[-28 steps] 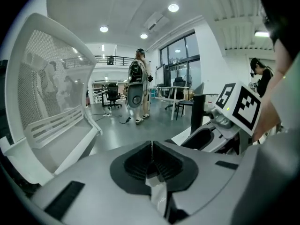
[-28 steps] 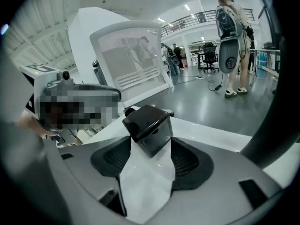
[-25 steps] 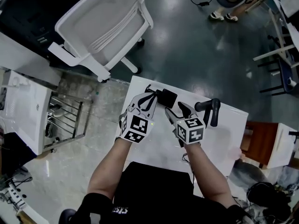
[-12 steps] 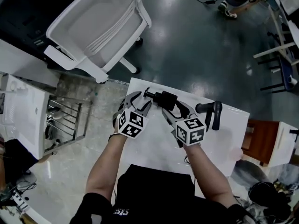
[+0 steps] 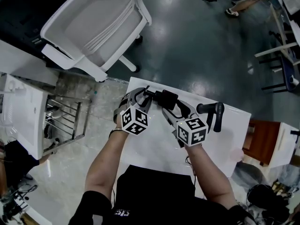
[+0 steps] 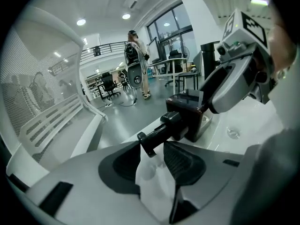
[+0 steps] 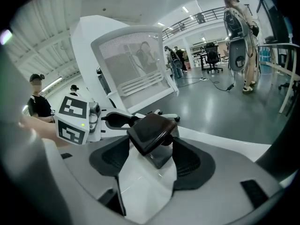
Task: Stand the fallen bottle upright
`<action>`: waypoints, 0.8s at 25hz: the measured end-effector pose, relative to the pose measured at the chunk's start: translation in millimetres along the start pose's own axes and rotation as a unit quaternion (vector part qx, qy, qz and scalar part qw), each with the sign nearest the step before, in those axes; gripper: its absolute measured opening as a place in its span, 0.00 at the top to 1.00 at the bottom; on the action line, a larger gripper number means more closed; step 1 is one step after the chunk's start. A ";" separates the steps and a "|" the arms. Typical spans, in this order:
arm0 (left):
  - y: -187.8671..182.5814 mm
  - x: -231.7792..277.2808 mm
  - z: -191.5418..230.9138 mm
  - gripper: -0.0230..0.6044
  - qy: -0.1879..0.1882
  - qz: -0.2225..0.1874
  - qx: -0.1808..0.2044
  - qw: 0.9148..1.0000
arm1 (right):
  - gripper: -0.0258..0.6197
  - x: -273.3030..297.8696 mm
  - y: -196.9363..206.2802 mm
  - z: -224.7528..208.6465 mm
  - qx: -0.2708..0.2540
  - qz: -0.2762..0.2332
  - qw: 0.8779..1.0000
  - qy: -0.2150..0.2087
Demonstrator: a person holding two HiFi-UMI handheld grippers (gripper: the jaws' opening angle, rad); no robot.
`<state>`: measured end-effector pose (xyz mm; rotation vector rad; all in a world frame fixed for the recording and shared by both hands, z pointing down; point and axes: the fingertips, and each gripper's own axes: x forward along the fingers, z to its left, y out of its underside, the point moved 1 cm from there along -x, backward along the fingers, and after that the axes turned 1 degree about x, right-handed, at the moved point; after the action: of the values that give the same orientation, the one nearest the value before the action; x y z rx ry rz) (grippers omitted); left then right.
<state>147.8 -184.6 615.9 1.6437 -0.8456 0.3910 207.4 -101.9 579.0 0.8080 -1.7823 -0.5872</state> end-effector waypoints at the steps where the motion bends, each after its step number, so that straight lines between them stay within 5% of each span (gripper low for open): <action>1: -0.2 -0.7 0.4 0.70 0.000 -0.002 0.003 1.000 | 0.50 0.2 0.2 -0.3 -0.001 0.000 1.000 -0.001; 13: -28.1 -21.4 3.9 0.74 -0.011 -0.047 0.005 0.999 | 0.49 1.1 3.9 -4.6 0.004 -0.004 1.000 -0.006; 16: -48.4 -24.3 -8.5 0.94 -0.003 -0.073 0.031 0.997 | 0.50 2.7 2.5 -0.8 0.005 -0.003 1.000 -0.010; 20: -53.5 -25.4 -17.3 0.93 0.009 -0.078 0.000 0.997 | 0.50 1.0 1.9 3.9 0.011 0.001 1.000 -0.009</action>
<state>171.6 -157.5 565.8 1.6900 -0.6976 0.2963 203.0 -101.3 579.7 0.8169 -1.8091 -0.5770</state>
